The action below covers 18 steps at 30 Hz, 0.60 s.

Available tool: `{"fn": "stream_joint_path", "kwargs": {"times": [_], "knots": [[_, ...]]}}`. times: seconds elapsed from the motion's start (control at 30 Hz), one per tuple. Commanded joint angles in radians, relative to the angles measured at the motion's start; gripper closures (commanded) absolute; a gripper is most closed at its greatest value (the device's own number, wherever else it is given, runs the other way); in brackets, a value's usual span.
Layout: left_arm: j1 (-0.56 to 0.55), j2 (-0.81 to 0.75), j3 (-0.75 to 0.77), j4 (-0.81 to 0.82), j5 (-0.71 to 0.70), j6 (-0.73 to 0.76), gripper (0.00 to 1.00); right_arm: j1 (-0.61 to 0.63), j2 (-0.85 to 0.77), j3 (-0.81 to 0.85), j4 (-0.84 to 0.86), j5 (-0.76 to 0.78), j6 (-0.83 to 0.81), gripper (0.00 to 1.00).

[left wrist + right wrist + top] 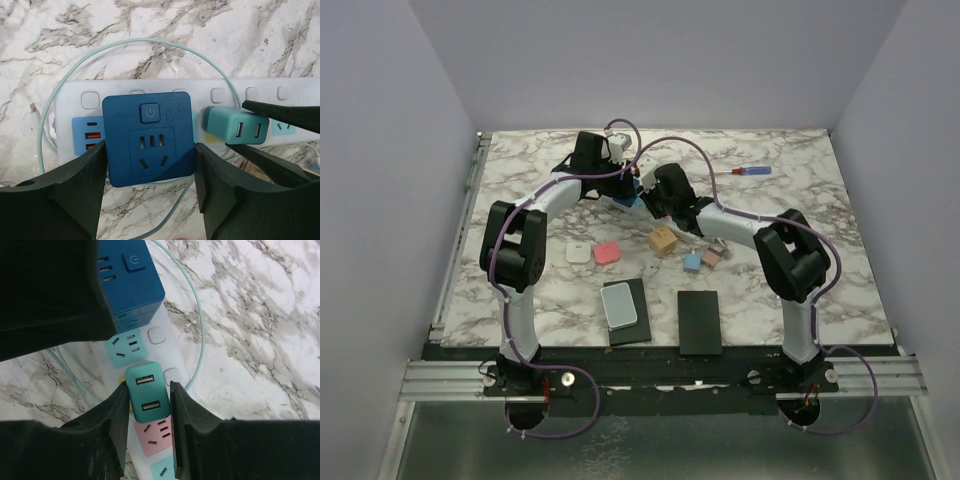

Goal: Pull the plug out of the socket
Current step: Remove the plug from the socket.

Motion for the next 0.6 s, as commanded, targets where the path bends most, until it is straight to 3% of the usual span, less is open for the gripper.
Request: {"fn": "stream_joint_path", "kwargs": {"times": [0.0,0.23,0.57], "knots": [[-0.005,0.063,-0.016,-0.123,-0.017,-0.026,0.94,0.058,-0.041,-0.052,0.090,0.110,-0.069,0.99],[-0.005,0.065,-0.013,-0.127,-0.024,-0.024,0.94,0.086,-0.068,-0.091,0.141,0.153,-0.102,0.99],[-0.005,0.066,-0.013,-0.130,-0.028,-0.021,0.95,0.049,-0.101,-0.047,0.111,0.105,0.013,0.99]]}}
